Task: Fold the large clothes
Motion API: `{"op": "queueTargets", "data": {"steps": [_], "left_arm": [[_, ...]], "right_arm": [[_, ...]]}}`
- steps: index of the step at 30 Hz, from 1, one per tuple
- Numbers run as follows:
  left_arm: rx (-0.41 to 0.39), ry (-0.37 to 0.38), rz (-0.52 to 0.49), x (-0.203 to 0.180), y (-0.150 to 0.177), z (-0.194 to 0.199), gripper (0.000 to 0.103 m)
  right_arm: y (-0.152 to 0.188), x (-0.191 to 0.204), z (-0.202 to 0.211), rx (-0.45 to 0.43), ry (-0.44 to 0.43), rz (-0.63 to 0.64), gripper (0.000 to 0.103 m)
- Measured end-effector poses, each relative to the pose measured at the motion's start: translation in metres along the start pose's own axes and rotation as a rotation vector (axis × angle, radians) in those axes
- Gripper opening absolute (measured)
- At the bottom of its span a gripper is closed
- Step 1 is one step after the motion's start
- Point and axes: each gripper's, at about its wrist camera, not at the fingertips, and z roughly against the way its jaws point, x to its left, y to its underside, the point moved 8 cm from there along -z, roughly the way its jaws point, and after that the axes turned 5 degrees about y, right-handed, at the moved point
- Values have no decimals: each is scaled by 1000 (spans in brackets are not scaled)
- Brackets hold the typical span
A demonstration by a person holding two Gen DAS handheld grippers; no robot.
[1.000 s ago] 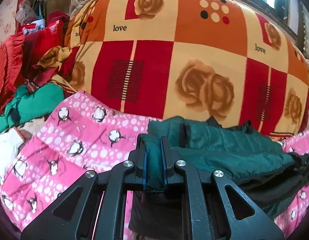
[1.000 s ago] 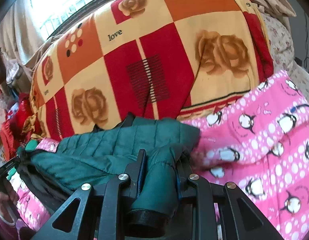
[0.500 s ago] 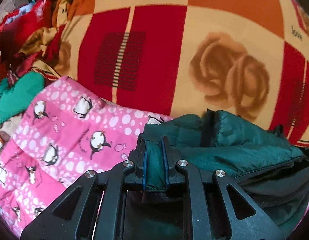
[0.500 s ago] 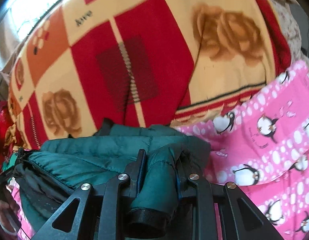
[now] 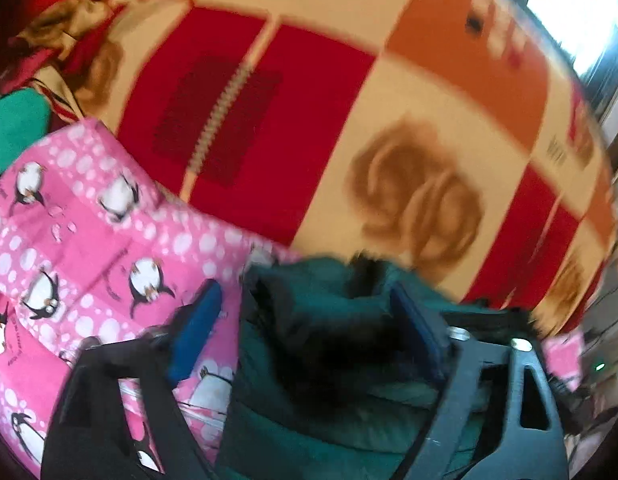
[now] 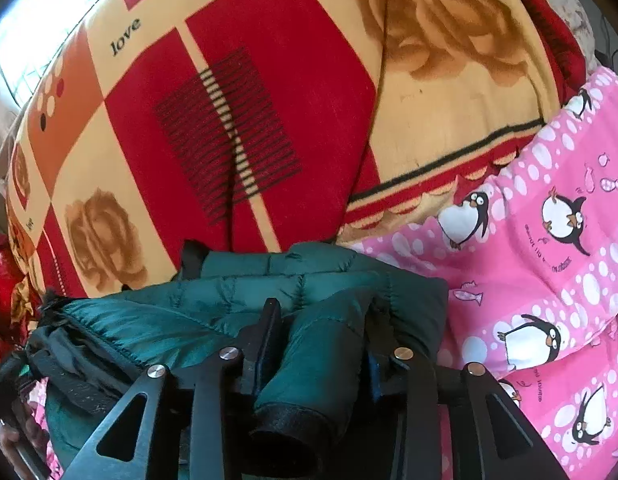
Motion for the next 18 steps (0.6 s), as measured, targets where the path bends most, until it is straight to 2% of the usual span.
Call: {"op": "queueTargets", "data": {"steps": [2,3,4,6,8,11,15,18], "left_arm": [[-18,12,-7,-2,-3,15,87],[-13,14,-9,-3,-2,19,87],[-13,10,-14,-5,-1,23,87],[-15,-12,-37,-8,0,27,87],[-18,-52,-75,-10,4,26,87],[0,-107,-134,-16,15,14,87],[46,-178,-203,-23,30,-10,87],[95,-266,-271,-22,40,-33,87]], "right_arm": [[-4,1,8,-13,-15,-21,40],[-7,1,14,-28,-30,-38,48],[-11,3,23,-52,-60,-60,66],[-16,9,41,-103,-86,-74,87],[-21,17,60,-165,-82,-54,87],[-20,44,72,-173,-115,37,87],[-1,90,49,-77,-111,211,87],[10,113,22,-34,-71,319,87]]}}
